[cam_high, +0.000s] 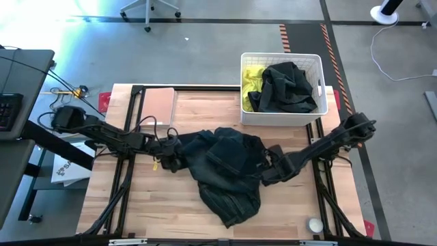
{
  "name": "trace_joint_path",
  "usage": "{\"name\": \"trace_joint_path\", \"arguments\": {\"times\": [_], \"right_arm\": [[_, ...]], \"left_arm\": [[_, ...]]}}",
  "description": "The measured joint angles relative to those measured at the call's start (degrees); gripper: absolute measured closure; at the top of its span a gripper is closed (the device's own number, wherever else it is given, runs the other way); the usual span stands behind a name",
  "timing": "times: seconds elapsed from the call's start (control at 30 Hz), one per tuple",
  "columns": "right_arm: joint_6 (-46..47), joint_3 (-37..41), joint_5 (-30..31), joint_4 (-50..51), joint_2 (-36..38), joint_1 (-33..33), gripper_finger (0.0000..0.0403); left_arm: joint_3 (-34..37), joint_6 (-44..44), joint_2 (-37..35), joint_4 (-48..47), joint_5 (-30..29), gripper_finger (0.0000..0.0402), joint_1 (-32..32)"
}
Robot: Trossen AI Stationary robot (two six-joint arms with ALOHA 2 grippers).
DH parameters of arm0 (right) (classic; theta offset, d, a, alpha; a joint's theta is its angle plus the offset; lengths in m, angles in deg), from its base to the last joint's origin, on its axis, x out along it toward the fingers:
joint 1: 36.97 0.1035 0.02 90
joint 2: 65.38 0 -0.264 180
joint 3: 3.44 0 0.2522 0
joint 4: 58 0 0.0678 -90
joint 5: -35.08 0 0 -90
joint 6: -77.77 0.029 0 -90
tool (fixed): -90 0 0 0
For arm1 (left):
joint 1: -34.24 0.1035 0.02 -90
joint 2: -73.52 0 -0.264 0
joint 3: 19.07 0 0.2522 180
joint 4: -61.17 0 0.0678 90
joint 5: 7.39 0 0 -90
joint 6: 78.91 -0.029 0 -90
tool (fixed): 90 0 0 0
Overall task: Sort clothes
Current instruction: Put the dark blue jeans into the white laundry bin
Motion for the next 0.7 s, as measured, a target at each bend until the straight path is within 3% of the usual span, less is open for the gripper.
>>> {"name": "trace_joint_path", "arguments": {"times": [0.2, 0.4, 0.7], "right_arm": [[-10.34, 4.64, 0.25, -23.22, -5.23, -1.85, 0.008], [-17.83, 2.84, 2.46, -32.39, -8.14, -4.71, 0.008], [-35.59, 1.68, 6.59, -53.69, -8.55, -7.36, 0.008]], "left_arm": [[0.0, -0.32, 7.26, 13.89, 1.73, 0.0401, 0.0], [-2.54, -2.32, 15.28, 31.49, 5.0, 0.0401, 0.28], [-17.56, -12.71, 20.12, 34.5, 16.28, 0.0401, 3.17]]}}
